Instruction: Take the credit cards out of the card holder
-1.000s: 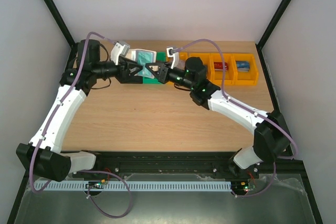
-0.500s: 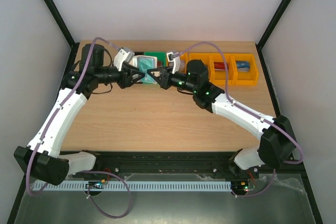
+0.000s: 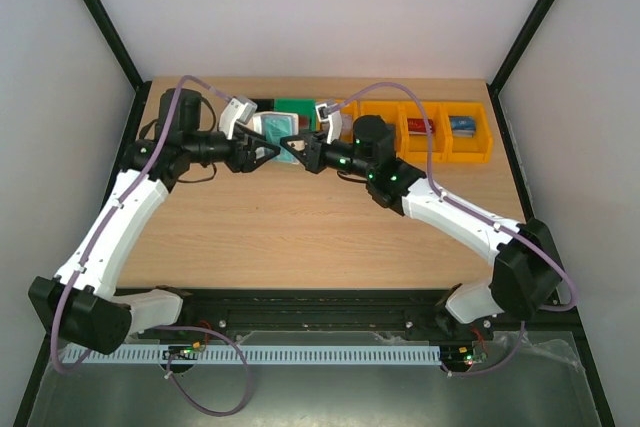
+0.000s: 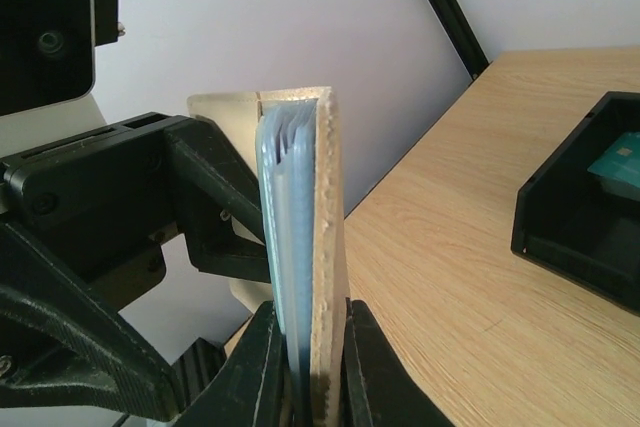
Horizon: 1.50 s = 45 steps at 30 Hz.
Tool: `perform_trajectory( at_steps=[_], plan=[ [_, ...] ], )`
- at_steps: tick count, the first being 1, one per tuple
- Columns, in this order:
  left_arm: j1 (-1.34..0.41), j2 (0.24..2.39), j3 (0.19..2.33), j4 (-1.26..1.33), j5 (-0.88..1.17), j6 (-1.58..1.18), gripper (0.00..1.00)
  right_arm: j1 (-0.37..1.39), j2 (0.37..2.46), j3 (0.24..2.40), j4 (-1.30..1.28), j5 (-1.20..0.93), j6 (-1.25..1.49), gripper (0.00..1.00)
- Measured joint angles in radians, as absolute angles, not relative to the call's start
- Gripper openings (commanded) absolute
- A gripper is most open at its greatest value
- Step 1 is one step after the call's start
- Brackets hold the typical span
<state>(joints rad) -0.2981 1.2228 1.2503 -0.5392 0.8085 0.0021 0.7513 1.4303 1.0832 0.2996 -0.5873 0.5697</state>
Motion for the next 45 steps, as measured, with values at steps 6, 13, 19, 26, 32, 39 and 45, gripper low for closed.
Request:
perform_trajectory(
  at_steps=[6,13,19,26,32,39,45],
  plan=[
    [-0.298,1.235,1.346,-0.626,0.785,0.01,0.57,0.751,1.433,1.083,0.364,-0.593,0.587,0.02],
    [-0.273,1.23,1.329,-0.554,0.847,-0.076,0.43,0.751,1.412,1.079,0.39,-0.602,0.588,0.02],
    [-0.247,1.224,1.32,-0.485,0.935,-0.159,0.36,0.74,1.393,1.077,0.423,-0.644,0.588,0.02],
    [-0.237,1.207,1.314,-0.432,1.0,-0.191,0.3,0.731,1.377,1.077,0.461,-0.693,0.592,0.02],
    [-0.237,1.204,1.33,-0.462,0.927,-0.156,0.05,0.731,1.403,1.092,0.482,-0.694,0.608,0.02],
    [-0.237,1.208,1.33,-0.488,0.85,-0.132,0.02,0.731,1.432,1.106,0.472,-0.673,0.607,0.07],
    [-0.24,1.202,1.33,-0.509,0.901,-0.102,0.02,0.738,1.422,1.102,0.462,-0.688,0.59,0.18]
  ],
)
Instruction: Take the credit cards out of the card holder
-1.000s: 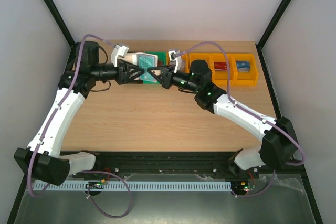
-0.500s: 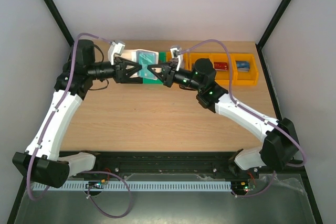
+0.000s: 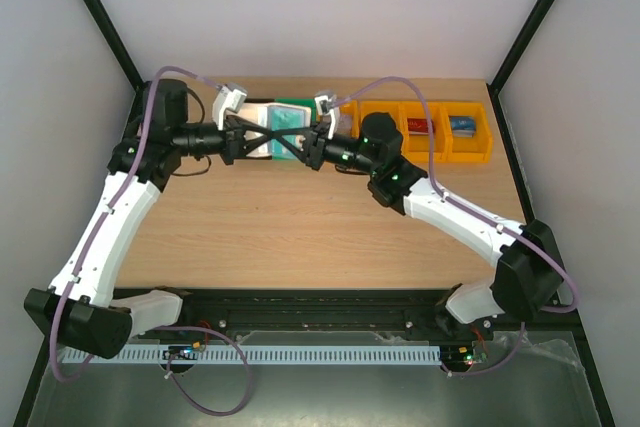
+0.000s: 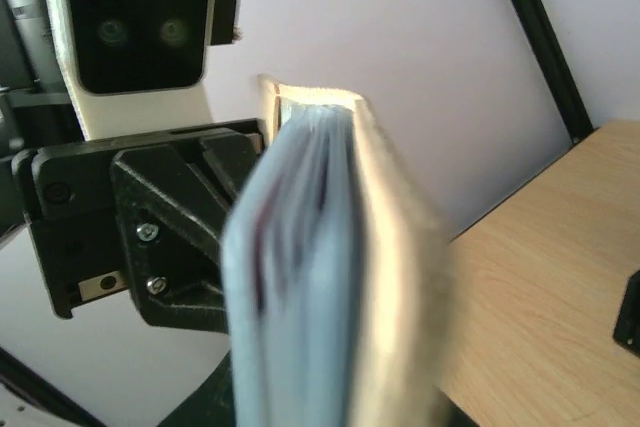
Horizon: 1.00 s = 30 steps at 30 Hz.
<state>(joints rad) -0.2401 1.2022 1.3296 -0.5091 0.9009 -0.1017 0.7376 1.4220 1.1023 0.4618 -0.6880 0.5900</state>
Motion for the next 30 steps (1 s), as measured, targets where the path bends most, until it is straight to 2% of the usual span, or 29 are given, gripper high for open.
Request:
perform_trajectory(
  at_steps=[10,13,19,24,30],
  plan=[
    [-0.236,1.189,1.306,-0.545,1.042,-0.06,0.02,0.768,1.376,0.999,0.497,-0.757,0.597,0.2],
    [-0.223,1.188,1.304,-0.547,1.054,-0.037,0.02,0.768,1.374,0.985,0.488,-0.772,0.591,0.03],
    [-0.224,1.179,1.293,-0.566,1.052,0.017,0.02,0.765,1.368,0.982,0.476,-0.791,0.591,0.02],
    [-0.272,1.173,1.289,-0.632,1.015,0.104,0.17,0.763,1.362,0.982,0.474,-0.784,0.608,0.02],
    [-0.309,1.148,1.276,-0.684,0.949,0.176,0.27,0.756,1.354,0.979,0.485,-0.766,0.661,0.02]
  ],
)
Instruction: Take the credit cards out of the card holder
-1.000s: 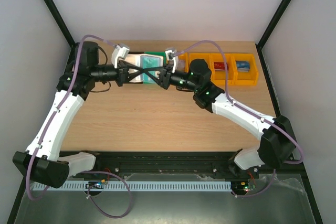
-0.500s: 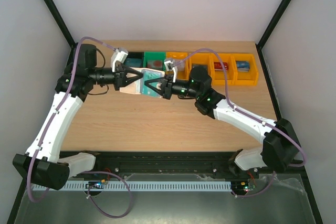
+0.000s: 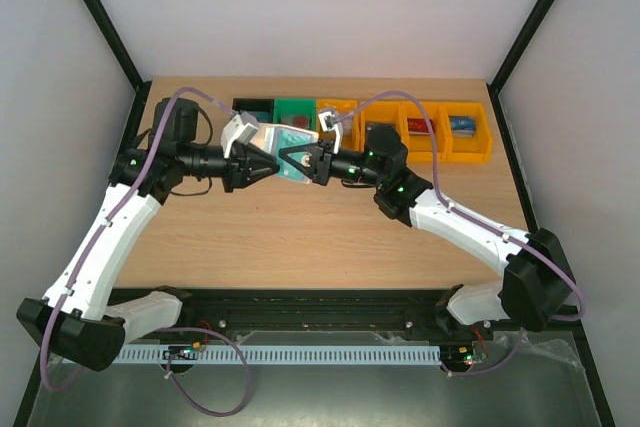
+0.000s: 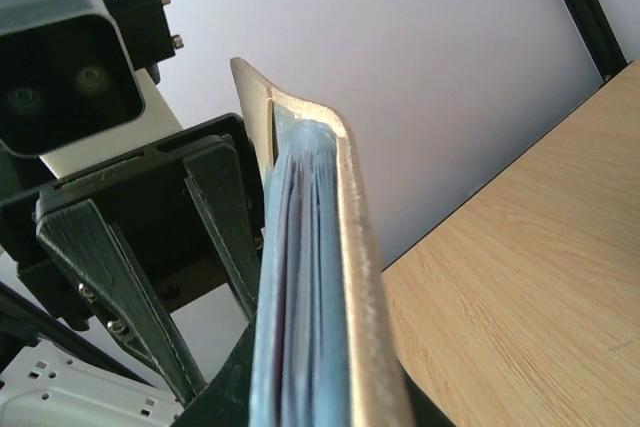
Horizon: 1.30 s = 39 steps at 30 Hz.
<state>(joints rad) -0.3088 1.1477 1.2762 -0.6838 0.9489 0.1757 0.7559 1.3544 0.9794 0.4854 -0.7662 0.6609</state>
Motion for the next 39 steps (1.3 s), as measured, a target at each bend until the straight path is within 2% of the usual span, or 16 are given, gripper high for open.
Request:
perform_trajectory(
  at_steps=[7,14,18,25,30,37,39],
  plan=[
    [-0.311,1.14,1.27,-0.703,0.917,0.208,0.41,0.751,1.351,0.968,0.512,-0.778,0.697,0.02],
    [-0.327,1.134,1.25,-0.667,0.942,0.192,0.43,0.756,1.351,0.957,0.55,-0.776,0.726,0.02],
    [-0.323,1.132,1.236,-0.628,0.973,0.154,0.36,0.762,1.343,0.946,0.573,-0.751,0.735,0.02],
    [-0.323,1.16,1.238,-0.543,0.943,0.098,0.26,0.793,1.341,0.941,0.596,-0.588,0.76,0.02],
    [-0.316,1.172,1.248,-0.521,0.892,0.08,0.03,0.818,1.358,0.941,0.626,-0.489,0.775,0.02],
    [-0.309,1.174,1.279,-0.515,0.894,0.07,0.02,0.826,1.355,0.939,0.665,-0.442,0.768,0.02],
    [-0.297,1.173,1.279,-0.518,0.92,0.07,0.02,0.83,1.35,0.939,0.664,-0.441,0.759,0.09]
  ],
)
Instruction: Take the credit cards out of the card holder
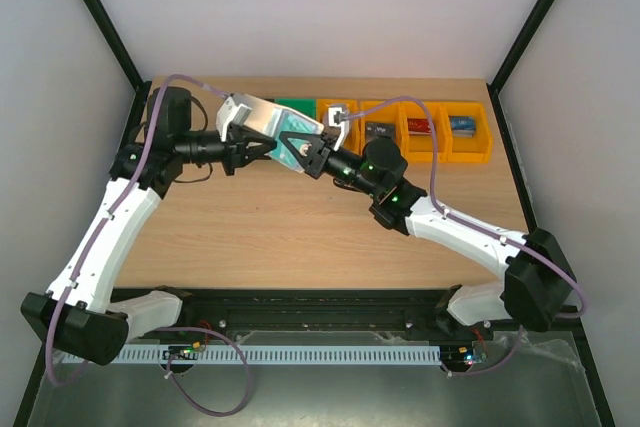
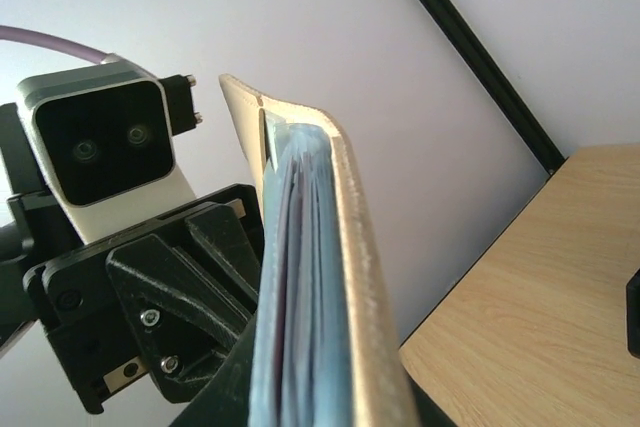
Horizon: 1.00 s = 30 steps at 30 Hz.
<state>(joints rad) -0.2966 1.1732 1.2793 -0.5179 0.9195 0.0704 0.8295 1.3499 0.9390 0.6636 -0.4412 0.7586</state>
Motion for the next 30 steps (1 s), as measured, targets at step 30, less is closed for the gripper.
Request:
perform_trajectory(
  at_steps=[30],
  plan=[
    [-0.147,1.159,1.182,-0.508,1.163,-0.006,0.02,0.739,1.249,0.848,0.624,-0.684,0.722,0.27]
  ],
)
